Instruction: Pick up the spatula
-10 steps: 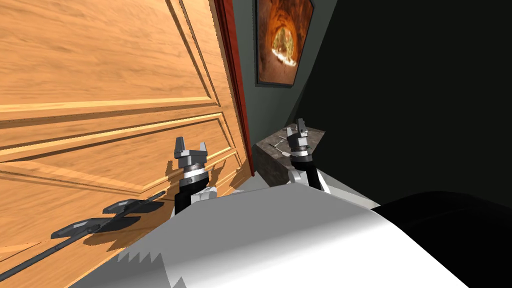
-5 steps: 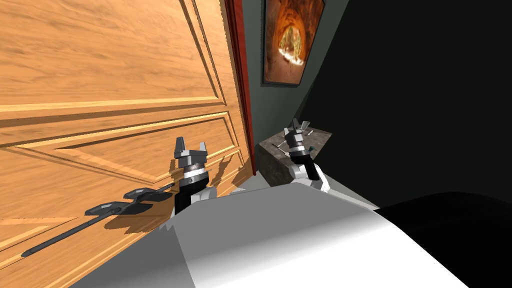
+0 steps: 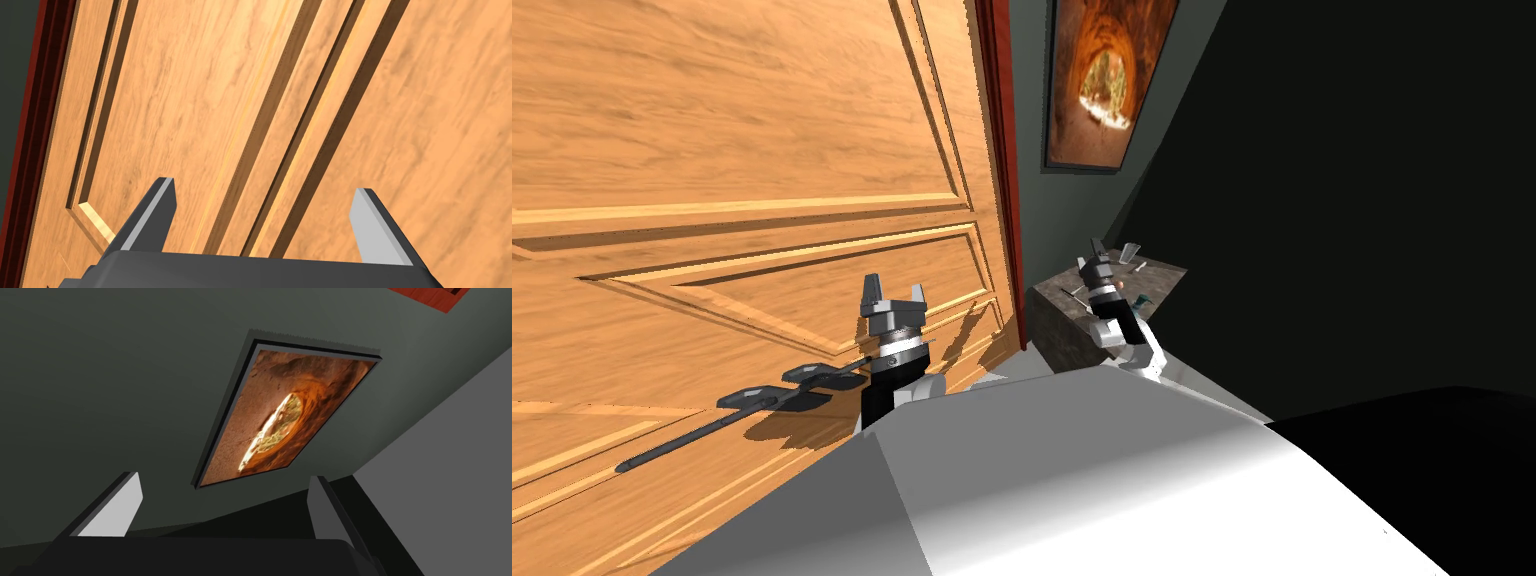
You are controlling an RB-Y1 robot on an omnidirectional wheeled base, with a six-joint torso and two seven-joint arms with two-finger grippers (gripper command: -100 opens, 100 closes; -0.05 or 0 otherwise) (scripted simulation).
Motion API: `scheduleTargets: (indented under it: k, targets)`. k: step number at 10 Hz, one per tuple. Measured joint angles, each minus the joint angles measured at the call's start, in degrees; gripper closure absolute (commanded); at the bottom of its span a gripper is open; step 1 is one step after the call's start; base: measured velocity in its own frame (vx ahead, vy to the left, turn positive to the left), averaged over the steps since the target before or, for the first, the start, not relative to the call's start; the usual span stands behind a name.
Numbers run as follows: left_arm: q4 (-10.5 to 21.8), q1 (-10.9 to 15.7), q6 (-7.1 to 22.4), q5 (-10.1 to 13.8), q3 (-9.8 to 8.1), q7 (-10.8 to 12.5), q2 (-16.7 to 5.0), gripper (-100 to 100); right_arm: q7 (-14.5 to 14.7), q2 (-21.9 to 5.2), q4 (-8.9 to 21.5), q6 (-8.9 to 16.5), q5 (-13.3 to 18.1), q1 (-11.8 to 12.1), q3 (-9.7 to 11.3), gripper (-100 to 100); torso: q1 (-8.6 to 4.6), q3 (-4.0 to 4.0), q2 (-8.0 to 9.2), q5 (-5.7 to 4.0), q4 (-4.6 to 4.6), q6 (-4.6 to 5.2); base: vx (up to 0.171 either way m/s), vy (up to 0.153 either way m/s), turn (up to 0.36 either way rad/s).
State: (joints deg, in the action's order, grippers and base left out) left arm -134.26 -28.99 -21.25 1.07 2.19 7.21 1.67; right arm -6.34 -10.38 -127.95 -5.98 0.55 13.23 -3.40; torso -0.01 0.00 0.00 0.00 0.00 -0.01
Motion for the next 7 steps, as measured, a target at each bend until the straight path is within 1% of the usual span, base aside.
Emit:
scheduleTargets:
  k: [1,2,5,6,7]
  targets:
    - [0.0,0.0,0.0,0.0,0.0,0.0,0.0,0,-0.36,0.07,0.54,1.18,0.03,-0.55,0.0,-100,0.0,0.0,0.0,0.0,0.0,0.02,-0.008,0.001,0.1]
    - [0.0,0.0,0.0,0.0,0.0,0.0,0.0,0,-1.1,-0.45,1.18,3.04,-0.33,-2.02,-0.56,-100,0.0,0.0,0.0,0.0,0.0,0.0,-0.006,-0.001,0.052]
    - [0.0,-0.01,0.0,0.0,0.0,0.0,0.0,0,-2.96,-1.22,3.87,7.54,-1.01,-4.75,-1.58,-100,0.0,0.0,-0.01,0.0,0.0,0.03,-0.005,0.001,0.076]
    - [0.0,0.0,0.0,0.0,0.0,0.0,0.0,0,-3.87,-1.95,5.52,9.15,-1.57,-6.69,-2.38,-100,0.0,-0.01,-0.02,0.0,0.0,0.01,-0.003,-0.001,0.056]
    - [0.0,-0.01,0.0,0.0,0.0,0.0,0.0,0,-4.51,-2.23,6.37,10.79,-1.82,-7.63,-2.74,-100,0.0,-0.01,-0.01,0.0,0.0,0.03,-0.004,0.002,0.093]
